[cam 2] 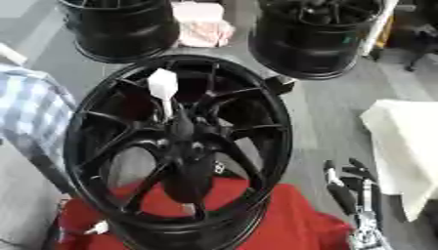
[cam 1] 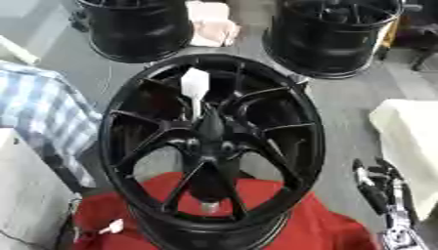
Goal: Pull the pin out of the wheel hub.
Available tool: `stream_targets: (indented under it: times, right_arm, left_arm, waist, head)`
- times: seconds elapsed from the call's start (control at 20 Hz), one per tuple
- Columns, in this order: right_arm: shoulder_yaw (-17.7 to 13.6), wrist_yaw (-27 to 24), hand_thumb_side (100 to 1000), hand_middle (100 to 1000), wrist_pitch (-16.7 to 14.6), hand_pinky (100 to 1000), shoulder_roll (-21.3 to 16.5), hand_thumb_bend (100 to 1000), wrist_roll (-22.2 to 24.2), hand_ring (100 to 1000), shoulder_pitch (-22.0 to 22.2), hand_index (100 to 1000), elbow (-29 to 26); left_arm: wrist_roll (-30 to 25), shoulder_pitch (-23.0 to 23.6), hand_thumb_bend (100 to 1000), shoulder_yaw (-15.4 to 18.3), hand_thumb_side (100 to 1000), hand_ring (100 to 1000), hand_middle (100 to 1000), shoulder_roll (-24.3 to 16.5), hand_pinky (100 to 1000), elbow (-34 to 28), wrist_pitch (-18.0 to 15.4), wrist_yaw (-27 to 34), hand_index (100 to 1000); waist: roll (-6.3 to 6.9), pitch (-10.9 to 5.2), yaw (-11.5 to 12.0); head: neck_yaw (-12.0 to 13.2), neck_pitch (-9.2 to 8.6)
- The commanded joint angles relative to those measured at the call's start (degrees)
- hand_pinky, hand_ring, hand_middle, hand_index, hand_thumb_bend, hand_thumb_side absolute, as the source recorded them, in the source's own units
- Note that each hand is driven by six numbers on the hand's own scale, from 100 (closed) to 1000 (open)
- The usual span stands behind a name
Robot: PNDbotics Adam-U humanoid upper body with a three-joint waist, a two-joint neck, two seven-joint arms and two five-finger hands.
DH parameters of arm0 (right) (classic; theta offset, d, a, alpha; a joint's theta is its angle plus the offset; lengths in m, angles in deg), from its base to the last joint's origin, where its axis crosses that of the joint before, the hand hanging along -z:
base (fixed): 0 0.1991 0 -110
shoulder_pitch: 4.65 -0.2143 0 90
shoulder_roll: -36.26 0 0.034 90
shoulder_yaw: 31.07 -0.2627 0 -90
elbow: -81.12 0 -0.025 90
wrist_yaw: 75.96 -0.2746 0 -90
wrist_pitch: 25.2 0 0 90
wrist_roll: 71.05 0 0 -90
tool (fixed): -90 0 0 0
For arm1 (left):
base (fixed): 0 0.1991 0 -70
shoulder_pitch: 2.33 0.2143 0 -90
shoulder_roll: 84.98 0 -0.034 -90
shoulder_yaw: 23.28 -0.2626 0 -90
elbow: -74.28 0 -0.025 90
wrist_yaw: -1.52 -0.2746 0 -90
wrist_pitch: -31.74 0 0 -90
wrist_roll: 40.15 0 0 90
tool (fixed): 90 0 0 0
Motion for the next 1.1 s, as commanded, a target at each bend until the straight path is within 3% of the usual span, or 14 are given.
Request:
stream_targets:
  times: [0.05, 0.3, 0.8, 1.1]
  right_arm:
    - [-0.2, 0.4, 581, 704, -0.1, 724, -1.4, 340, 0.2, 669, -0.9, 876, -0.8]
    - [-0.2, 0.7, 580, 704, -0.2, 725, -1.6, 340, 0.3, 669, -0.9, 876, -0.8]
    - [0.6, 1.5, 582, 707, -0.4, 725, -1.7, 338, 1.5, 671, -1.4, 879, -0.8]
    - [0.7, 1.6, 583, 707, -0.5, 725, -1.7, 338, 1.9, 671, -1.4, 879, -0.6]
  left_arm:
    - [-2.6, -0.1, 486, 1.4, 504, 708, 672, -4.0, 740, 0.9, -1.2, 0.9, 788]
    - [-7.2, 0.2, 473, -1.5, 529, 724, 692, -10.7, 755, 5.4, -5.7, -0.8, 803]
    - [-17.0, -6.5, 469, -16.3, 540, 754, 742, -25.9, 797, 14.4, -15.4, -6.1, 845]
    - [-22.7, -13.3, 492, -25.6, 548, 764, 768, -23.5, 808, 22.7, -21.1, -11.8, 872]
  waist:
    - [0.30, -0.56, -0.1]
    - [0.90, -0.59, -0.4]
    - [1.99, -0.46, -2.4]
    - [2.14, -0.65, -2.4]
  head:
    - [-0.4, -0.12]
    - [-0.9, -0.71]
    - [-0.3, -1.59]
    - [-0.7, -1.70]
